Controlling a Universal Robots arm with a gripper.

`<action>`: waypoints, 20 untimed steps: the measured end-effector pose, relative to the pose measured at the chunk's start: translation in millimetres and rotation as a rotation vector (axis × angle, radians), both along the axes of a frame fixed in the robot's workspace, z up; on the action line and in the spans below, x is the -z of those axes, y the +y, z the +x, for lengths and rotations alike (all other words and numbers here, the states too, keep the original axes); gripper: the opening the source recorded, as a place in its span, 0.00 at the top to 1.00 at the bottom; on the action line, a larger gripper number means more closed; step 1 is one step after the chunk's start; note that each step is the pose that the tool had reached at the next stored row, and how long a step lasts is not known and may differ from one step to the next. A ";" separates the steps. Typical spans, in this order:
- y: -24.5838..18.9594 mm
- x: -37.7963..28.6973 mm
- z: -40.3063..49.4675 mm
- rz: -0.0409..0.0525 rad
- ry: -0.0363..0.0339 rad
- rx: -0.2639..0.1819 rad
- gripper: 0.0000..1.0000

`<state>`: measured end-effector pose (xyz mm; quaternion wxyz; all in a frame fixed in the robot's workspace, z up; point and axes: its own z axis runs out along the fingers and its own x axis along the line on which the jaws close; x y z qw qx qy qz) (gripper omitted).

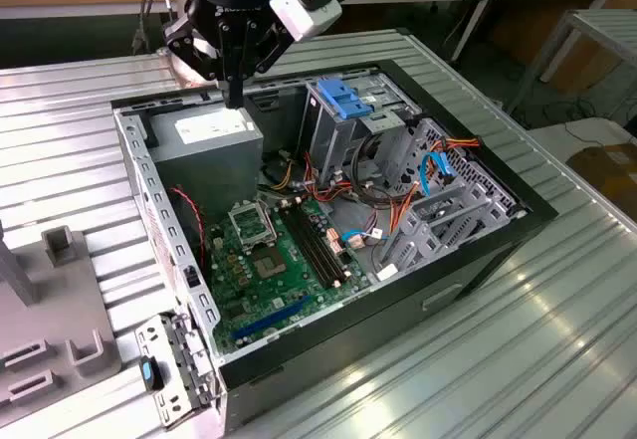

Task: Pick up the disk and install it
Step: 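Reach for the disk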

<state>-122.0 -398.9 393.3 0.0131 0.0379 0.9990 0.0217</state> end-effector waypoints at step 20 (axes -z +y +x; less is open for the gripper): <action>0.0 0.0 -10.8 0.0000 0.0000 0.000 0.89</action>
